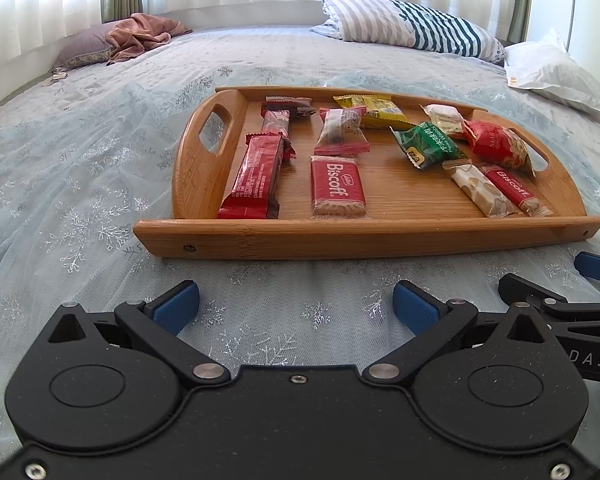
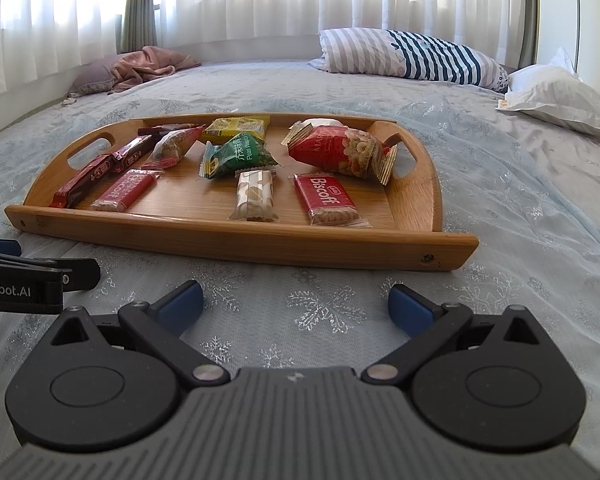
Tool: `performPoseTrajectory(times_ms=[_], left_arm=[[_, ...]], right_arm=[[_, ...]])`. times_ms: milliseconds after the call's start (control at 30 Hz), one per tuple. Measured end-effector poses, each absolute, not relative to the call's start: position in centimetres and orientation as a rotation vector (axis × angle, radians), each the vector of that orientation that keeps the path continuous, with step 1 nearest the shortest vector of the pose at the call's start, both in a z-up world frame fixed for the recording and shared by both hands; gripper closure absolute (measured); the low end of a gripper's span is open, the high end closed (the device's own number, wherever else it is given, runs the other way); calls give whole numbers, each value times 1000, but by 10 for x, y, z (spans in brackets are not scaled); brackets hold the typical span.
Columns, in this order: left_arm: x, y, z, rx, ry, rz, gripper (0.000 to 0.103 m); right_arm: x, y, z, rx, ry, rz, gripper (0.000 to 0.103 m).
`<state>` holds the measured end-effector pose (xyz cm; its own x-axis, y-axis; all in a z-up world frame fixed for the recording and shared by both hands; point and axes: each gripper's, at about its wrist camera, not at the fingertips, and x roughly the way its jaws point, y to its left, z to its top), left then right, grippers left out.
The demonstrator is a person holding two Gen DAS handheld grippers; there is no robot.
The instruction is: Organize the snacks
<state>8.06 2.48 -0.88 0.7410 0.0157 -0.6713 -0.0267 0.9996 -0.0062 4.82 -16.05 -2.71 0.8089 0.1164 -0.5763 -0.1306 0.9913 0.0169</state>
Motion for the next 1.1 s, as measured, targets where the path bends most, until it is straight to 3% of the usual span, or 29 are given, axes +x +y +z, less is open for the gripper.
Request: performPoseTrajectory(times_ms=[1100], left_arm=[[85,28,-9,-27,756,19,0]], right_arm=[[48,-161,-27,-24,614,132,0]])
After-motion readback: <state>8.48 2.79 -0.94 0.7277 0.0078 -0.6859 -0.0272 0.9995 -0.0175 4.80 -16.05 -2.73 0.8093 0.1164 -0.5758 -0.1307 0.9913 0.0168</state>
